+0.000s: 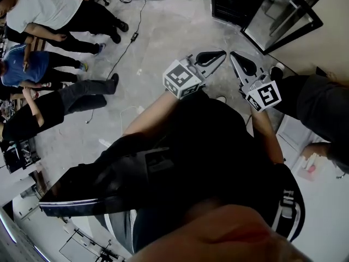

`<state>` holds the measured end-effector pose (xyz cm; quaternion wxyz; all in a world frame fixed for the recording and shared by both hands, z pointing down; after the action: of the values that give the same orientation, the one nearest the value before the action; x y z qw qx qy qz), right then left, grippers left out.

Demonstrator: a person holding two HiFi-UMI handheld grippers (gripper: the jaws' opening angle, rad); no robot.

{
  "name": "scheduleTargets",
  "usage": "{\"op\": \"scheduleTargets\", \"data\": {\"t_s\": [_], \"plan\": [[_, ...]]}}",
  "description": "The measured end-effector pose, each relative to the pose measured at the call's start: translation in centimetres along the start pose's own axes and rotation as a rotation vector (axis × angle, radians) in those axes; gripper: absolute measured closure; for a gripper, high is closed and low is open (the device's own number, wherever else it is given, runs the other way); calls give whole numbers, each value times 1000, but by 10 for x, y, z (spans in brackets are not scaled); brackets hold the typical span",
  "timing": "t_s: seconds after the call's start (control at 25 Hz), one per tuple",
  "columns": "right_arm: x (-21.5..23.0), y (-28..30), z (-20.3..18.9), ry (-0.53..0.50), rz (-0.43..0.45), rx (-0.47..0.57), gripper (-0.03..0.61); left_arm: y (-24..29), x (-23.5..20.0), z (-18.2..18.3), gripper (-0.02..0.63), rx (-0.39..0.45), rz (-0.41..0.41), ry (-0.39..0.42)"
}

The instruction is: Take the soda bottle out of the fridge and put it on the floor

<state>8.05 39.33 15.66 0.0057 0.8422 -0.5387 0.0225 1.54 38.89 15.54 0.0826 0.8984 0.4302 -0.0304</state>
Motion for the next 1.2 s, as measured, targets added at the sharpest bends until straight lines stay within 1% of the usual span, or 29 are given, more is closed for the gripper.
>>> {"op": "scheduleTargets", "data": {"t_s": [0.16,0.28,0.52,0.76,0.96,1.2], "plan": [[17,14,-3,-27,-9,-20,566,15,-22,1,609,8,-14,-3],[35,26,-6,-20,-28,-22,566,27,-42,-1,609,11,-35,6],[93,60,1,-21,-80,-37,566,57,-104,15,609,21,-70,27],[140,101,-6,-12,-119,-50,566,83,-167,22,609,33,-101,23],[166,137,-12,8,-164,-59,566,89,-211,22,609,19,-146,15],[184,162,-13,12,-192,-66,566,99,-248,24,609,7,-169,0]]}}
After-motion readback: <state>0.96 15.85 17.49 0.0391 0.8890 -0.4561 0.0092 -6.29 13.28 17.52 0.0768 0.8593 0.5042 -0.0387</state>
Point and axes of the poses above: the fingertips, and each gripper's own axes: y forward along the fingers, x to its right, z out of its top, the point moved 3 cm from there along -y, backward along the fingers, and after that the axes turned 11 degrees about z, right-handed, at the moved point
